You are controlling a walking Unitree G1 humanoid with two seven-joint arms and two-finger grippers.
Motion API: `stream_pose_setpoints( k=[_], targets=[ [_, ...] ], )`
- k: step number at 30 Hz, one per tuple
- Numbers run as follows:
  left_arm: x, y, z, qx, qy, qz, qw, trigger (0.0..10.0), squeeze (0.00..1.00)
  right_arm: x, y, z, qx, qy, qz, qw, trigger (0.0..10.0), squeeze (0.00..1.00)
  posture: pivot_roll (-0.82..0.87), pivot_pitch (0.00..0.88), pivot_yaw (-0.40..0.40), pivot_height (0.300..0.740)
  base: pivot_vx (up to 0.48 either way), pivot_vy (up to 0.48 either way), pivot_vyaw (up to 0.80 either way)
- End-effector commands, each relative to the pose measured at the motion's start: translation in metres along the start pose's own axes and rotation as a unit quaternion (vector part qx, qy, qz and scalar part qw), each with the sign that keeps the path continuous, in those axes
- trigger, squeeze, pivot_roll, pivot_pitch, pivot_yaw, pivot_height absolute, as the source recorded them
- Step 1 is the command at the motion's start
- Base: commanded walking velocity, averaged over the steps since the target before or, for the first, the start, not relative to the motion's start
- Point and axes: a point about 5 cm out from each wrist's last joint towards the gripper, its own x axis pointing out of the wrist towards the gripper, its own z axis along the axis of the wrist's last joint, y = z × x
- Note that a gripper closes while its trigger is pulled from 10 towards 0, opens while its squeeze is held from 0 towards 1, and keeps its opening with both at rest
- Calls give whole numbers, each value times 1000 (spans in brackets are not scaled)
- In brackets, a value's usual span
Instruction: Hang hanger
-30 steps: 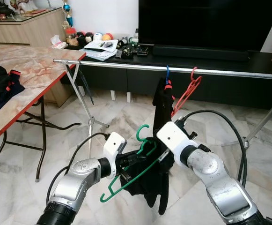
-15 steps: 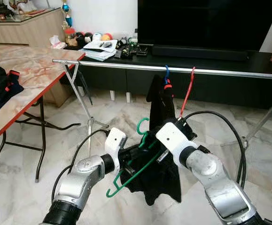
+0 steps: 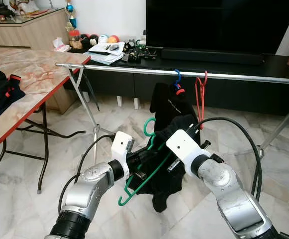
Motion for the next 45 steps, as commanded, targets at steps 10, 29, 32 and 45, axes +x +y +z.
stream_pose_setpoints(
  k=[10,29,32,45],
  targets=[
    [3,13,20,-3,-61,69,996,10000,0,-6,6,12,2,-22,25,999,10000,961,35,51,45,740,0,0,0],
    [-10,8,13,13,-16,-34,999,10000,0,-25,-65,-3,108,-34,-181,977,10000,0,32,54,47,740,0,0,0],
    [-16,2,5,21,15,-79,997,10000,0,-28,-80,-4,97,-41,-196,975,10000,0,30,52,46,740,0,0,0],
    [-31,-12,-8,37,80,-195,977,10000,0,-34,-103,-14,7,-109,-5,994,10000,573,25,39,39,740,0,0,0]
  ],
)
